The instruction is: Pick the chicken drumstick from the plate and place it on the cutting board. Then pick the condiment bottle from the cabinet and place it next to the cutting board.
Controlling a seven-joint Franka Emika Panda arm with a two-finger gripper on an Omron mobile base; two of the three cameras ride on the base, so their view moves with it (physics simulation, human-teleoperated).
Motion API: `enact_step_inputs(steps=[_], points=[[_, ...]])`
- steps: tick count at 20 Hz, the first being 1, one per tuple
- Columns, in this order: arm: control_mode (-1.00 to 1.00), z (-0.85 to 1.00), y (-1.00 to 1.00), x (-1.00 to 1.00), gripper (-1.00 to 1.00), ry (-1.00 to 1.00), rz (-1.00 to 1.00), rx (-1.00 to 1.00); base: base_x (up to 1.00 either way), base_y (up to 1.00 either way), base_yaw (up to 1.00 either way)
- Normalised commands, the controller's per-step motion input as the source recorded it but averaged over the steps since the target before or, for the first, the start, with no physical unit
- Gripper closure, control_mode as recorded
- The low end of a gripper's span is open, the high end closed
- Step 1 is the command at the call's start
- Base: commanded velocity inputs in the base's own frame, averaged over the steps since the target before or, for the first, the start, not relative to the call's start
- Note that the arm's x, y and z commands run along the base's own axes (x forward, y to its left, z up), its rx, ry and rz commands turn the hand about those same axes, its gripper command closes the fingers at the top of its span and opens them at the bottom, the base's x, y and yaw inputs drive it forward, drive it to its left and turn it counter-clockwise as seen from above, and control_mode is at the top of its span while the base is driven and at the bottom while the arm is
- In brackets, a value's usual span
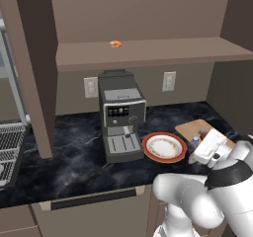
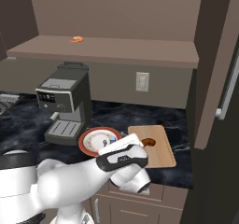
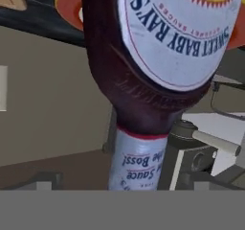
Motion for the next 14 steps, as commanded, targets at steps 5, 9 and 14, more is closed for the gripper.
enact_step_inputs(steps=[5,9,14], points=[[-1.00,0.28,0.00,-0.21,-1.00,0.00,0.00,0.00,0.00,0.00,0.00],[-1.00,0.29,0.00,-0.33,-1.00,-0.03,0.00,0.00,0.00,0.00,0.00],[-1.00,0.32,0.02,-0.33,-1.00,-0.06,0.00,0.00,0.00,0.00,0.00]])
